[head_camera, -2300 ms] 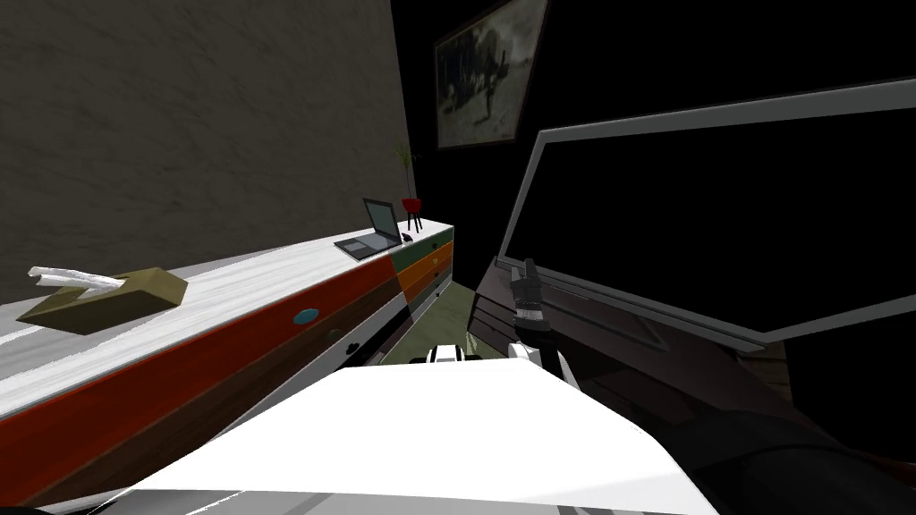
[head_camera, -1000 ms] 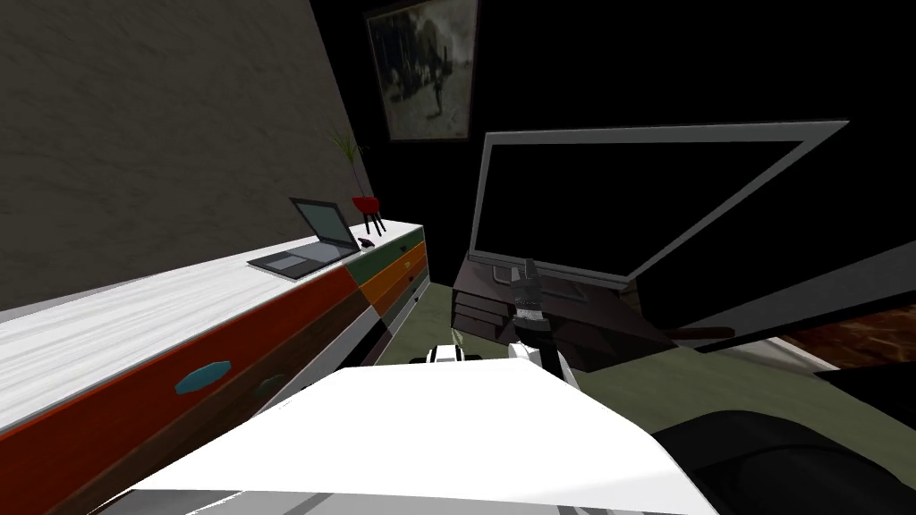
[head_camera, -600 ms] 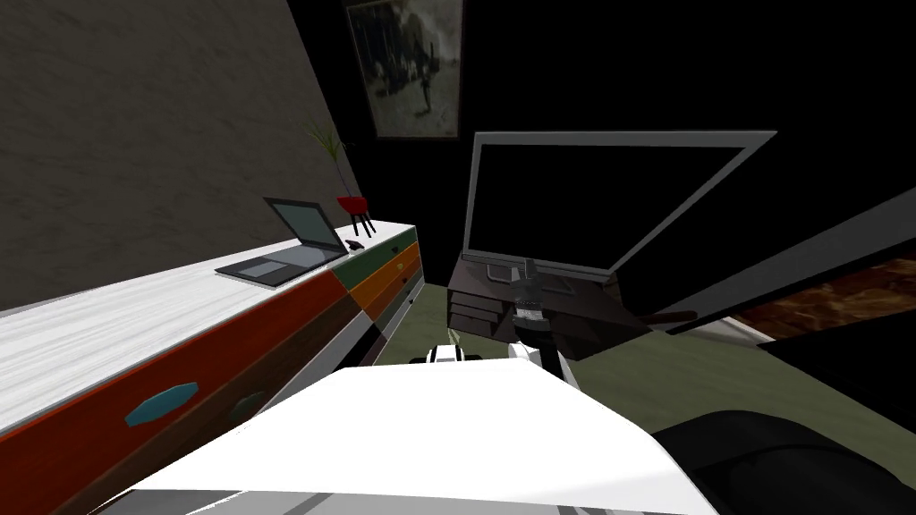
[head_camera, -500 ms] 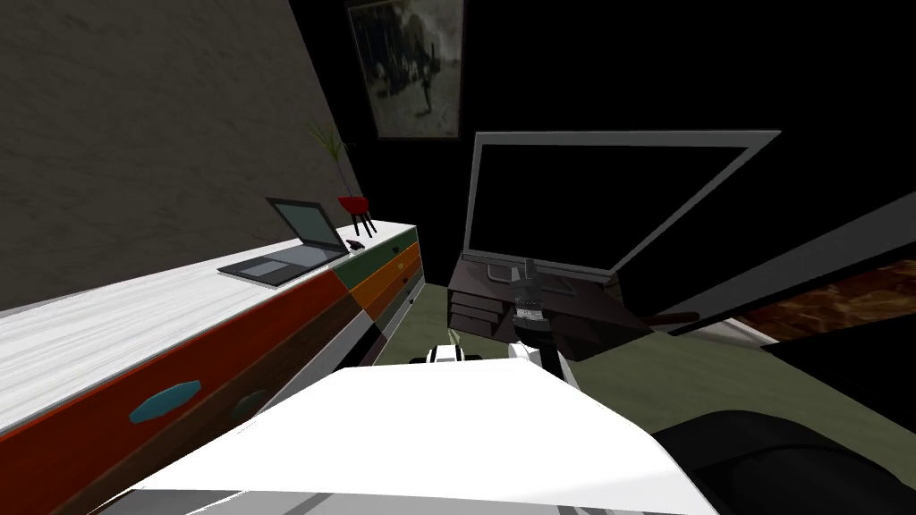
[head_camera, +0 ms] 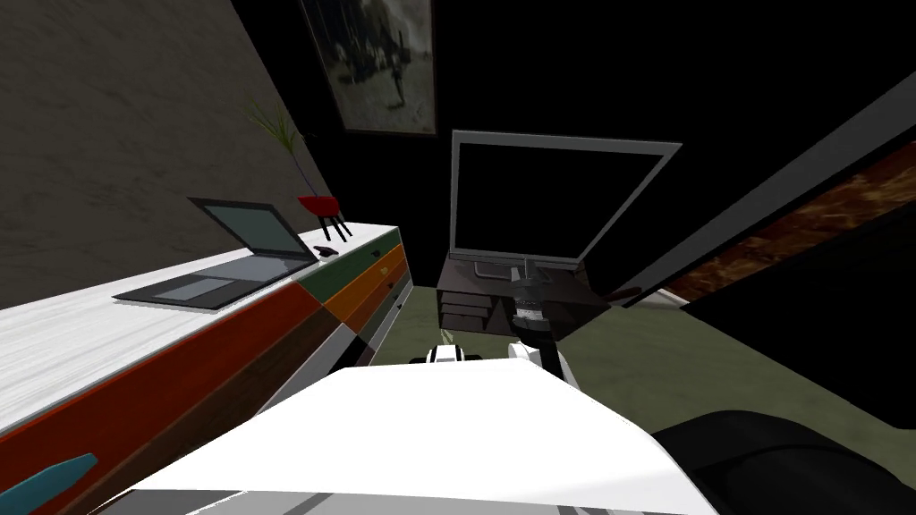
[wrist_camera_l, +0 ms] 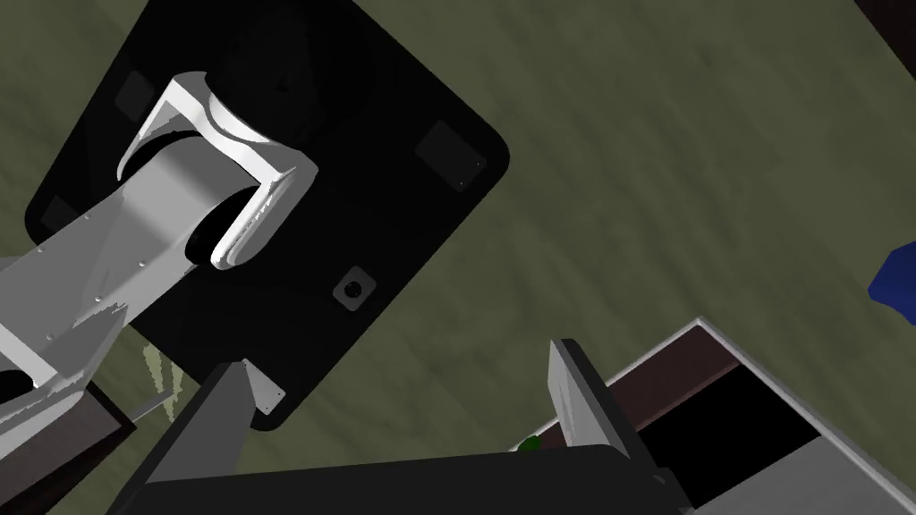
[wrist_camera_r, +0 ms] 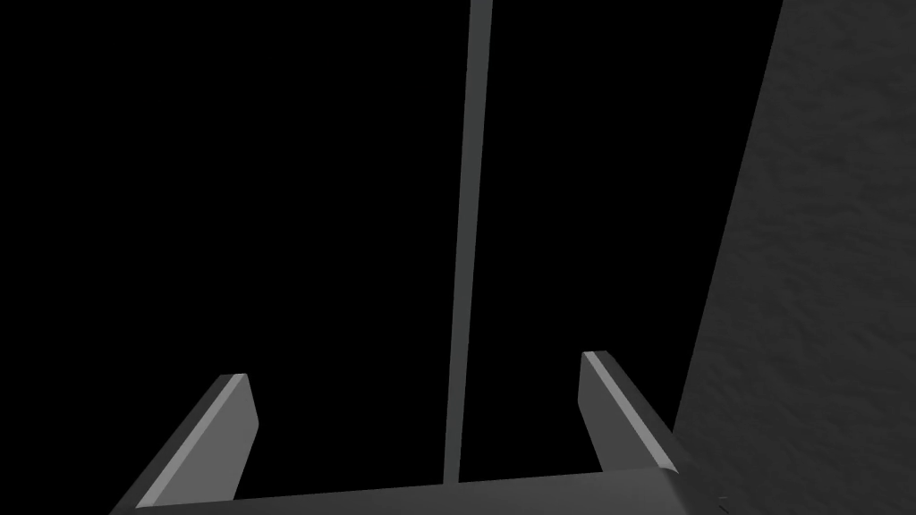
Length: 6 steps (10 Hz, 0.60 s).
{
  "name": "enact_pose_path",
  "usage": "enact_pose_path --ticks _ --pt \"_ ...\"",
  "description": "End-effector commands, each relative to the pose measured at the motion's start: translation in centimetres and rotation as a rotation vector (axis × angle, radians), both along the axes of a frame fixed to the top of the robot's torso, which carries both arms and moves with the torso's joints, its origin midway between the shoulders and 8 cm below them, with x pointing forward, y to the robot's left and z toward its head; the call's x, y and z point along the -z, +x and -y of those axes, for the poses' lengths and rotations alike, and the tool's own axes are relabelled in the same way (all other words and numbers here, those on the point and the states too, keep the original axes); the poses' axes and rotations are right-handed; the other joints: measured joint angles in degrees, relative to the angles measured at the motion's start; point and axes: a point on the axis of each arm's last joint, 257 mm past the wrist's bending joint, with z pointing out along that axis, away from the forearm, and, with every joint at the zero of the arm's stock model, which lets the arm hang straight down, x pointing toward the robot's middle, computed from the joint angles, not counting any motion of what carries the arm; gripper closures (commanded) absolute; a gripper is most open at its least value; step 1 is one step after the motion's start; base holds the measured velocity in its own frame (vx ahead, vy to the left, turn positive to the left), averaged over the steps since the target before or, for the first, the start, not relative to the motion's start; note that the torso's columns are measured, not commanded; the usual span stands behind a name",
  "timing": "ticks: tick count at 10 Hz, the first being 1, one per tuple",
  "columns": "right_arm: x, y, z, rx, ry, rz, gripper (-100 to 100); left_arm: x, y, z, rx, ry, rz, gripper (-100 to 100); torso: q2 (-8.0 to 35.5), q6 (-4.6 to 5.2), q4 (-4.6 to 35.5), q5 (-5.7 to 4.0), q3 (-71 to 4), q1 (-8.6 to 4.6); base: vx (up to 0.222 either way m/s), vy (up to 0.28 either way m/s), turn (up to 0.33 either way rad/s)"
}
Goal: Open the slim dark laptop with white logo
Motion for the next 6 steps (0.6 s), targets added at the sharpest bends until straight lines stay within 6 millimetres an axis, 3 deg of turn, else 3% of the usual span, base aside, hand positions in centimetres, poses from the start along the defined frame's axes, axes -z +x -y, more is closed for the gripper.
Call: enact_pose_path --ticks 1,2,3,4,5,6 --pt "0.0 0.0 0.0 0.0 0.0 0.0 0 -0.9 -0.5 -1.6 0.049 0.008 -0.034 -100 0.0 -0.02 0.0 0.0 0.0 0.0 0.0 -0.002 0.041" --pt "0.0 0.0 0.0 0.0 0.0 0.0 0 -3.5 -5.2 -3.1 0.086 0.028 -0.15 -100 0.0 0.03 0.0 0.0 0.0 -0.02 0.003 -0.01 -0.27" --pt "0.0 0.0 0.0 0.0 0.0 0.0 0 -4.1 -5.4 -4.3 0.131 0.03 -0.167 -100 0.0 0.11 0.0 -0.02 0.0 -0.04 0.002 -0.005 -0.353" --pt "0.0 0.0 0.0 0.0 0.0 0.0 0 -4.2 -5.4 -4.7 0.145 0.031 -0.171 -100 0.0 0.05 0.0 -0.01 0.0 -0.02 0.001 0.003 -0.06" --pt "0.0 0.0 0.0 0.0 0.0 0.0 0 -7.0 -9.3 -6.2 0.178 0.048 -0.276 -100 0.0 -0.03 0.0 0.0 0.0 0.0 0.005 -0.008 -0.337" --pt "0.0 0.0 0.0 0.0 0.0 0.0 0 -7.5 -9.3 -7.1 0.201 0.05 -0.291 -100 0.0 0.1 0.0 -0.01 0.0 -0.02 0.002 -0.001 -0.243"
